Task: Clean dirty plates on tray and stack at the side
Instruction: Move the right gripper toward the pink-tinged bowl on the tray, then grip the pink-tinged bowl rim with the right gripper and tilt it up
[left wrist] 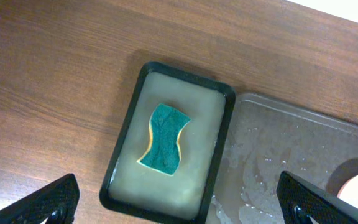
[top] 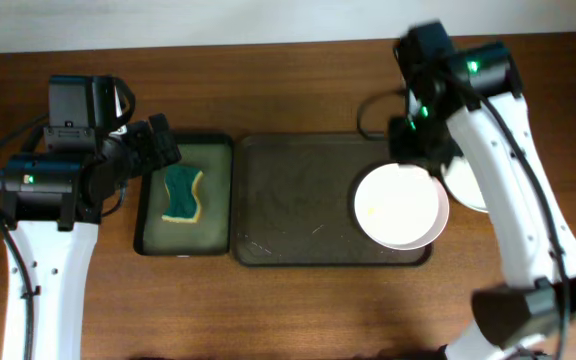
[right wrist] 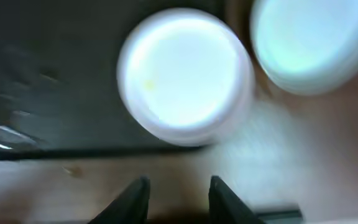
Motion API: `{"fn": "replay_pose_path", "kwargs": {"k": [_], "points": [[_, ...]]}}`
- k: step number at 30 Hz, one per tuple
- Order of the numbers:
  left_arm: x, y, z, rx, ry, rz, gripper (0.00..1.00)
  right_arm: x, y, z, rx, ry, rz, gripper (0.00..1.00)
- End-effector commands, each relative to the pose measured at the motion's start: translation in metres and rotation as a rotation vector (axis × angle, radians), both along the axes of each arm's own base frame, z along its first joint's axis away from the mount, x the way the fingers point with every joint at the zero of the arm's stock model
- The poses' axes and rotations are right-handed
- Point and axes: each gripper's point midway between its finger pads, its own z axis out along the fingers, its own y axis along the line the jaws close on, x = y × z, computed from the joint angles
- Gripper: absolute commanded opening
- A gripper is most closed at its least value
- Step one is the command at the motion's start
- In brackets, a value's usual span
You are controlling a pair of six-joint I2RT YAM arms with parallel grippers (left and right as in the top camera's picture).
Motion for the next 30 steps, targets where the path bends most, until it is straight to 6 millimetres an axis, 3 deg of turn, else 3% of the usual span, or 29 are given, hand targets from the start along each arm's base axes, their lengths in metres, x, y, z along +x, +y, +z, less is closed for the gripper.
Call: {"fn": "replay_pose_path", "kwargs": {"k": [1,3,5,8,11,13,14,17,18,19,21,23,27,30], "points": [[0.001,-0.002,0.003,-0.001,-0.009,-0.014,1.0,-0.028,-0.041,-0.003,-0.115,-0.033,-0.174,0.33],[0.001,-0.002,0.003,-0.001,-0.009,-0.014,1.0,-0.038,-0.049,-0.011,-0.109,-0.05,-0.21,0.33],[0.001,-0.002,0.003,-0.001,-0.009,-0.014,0.99,-0.05,-0.06,-0.022,-0.086,-0.07,-0.269,0.49],[0.001,-0.002,0.003,-0.001,-0.009,-0.014,1.0,-0.064,-0.064,-0.04,-0.016,-0.076,-0.324,0.48],[0.001,-0.002,0.003,-0.001,-0.009,-0.014,1.0,-0.069,-0.055,-0.057,0.089,-0.071,-0.347,0.48],[0.001,-0.002,0.003,-0.001,-0.009,-0.014,1.0,-0.069,-0.055,-0.069,0.091,-0.066,-0.35,0.37],[0.001,-0.002,0.003,-0.001,-0.009,-0.014,1.0,-0.072,-0.048,-0.084,0.125,-0.024,-0.348,0.1],[0.001,-0.002,0.003,-0.001,-0.009,-0.014,0.99,-0.076,-0.048,-0.094,0.121,0.009,-0.35,0.11],[0.001,-0.002,0.003,-0.001,-0.009,-0.014,1.0,-0.077,-0.048,-0.097,0.118,0.018,-0.349,0.18],[0.001,-0.002,0.003,-0.001,-0.009,-0.014,1.0,-0.079,-0.05,-0.101,0.104,0.027,-0.351,0.32],[0.001,-0.002,0.003,-0.001,-0.009,-0.014,0.99,-0.082,-0.058,-0.107,0.059,0.028,-0.356,0.72],[0.001,-0.002,0.003,-0.001,-0.009,-0.014,1.0,-0.079,-0.065,-0.113,0.037,0.014,-0.369,0.75],[0.001,-0.002,0.003,-0.001,-0.009,-0.014,1.0,-0.067,-0.084,-0.122,0.072,-0.027,-0.442,0.61],[0.001,-0.002,0.003,-0.001,-0.009,-0.014,1.0,-0.059,-0.093,-0.126,0.088,-0.04,-0.42,0.58]]}}
